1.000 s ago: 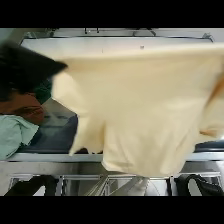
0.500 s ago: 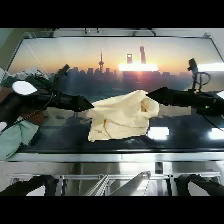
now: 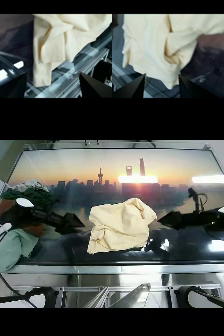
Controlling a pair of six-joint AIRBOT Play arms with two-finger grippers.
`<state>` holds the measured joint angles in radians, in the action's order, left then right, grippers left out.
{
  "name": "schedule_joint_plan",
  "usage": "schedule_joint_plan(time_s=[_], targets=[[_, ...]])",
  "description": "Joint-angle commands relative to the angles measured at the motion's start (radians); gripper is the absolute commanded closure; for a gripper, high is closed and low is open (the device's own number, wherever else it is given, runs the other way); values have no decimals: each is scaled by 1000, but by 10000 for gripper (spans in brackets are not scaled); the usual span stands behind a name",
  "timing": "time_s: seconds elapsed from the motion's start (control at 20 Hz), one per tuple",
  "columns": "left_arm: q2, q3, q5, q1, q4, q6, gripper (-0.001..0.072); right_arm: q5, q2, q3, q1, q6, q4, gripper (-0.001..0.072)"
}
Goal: Fold the shirts.
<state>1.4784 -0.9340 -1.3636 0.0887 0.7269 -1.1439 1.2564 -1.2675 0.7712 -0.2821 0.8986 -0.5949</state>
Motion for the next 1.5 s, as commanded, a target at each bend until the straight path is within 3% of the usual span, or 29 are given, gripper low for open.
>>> schedule_joint_plan(time_s=[0.0,0.15,0.2,0.25,0.3,0.5,0.55,0.6,0.8,0.95,1.2,1.45], targets=[[-6,166,74,-35,58,-9,2,-127,2,-157,14,30,-89,246],[45,212,155,-136,55,-10,3,-189,-39,-198,101,8,-45,246],[66,210,166,-175,46,-8,25,-200,-58,-198,138,-12,3,247],[84,199,182,-211,18,-6,145,-219,-74,-197,176,-34,50,248],[101,177,193,-244,0,-5,176,-242,-92,-196,216,-58,103,249],[178,50,192,-341,-2,-12,199,-264,-124,-166,285,-113,233,262],[194,26,168,-350,-2,-18,433,-250,-123,-153,283,-114,245,523],[205,6,130,-354,-5,-16,703,-225,-121,-137,280,-119,243,682],[143,-70,-82,-337,-5,-16,698,-42,-51,-31,226,-121,248,681],[-15,-162,-222,-267,-3,-19,699,90,96,121,106,-35,283,681],[-315,-390,-253,-32,-11,-109,698,136,306,401,-172,106,295,680],[-562,-643,-229,147,-134,-67,687,280,493,504,-292,96,750,680]])
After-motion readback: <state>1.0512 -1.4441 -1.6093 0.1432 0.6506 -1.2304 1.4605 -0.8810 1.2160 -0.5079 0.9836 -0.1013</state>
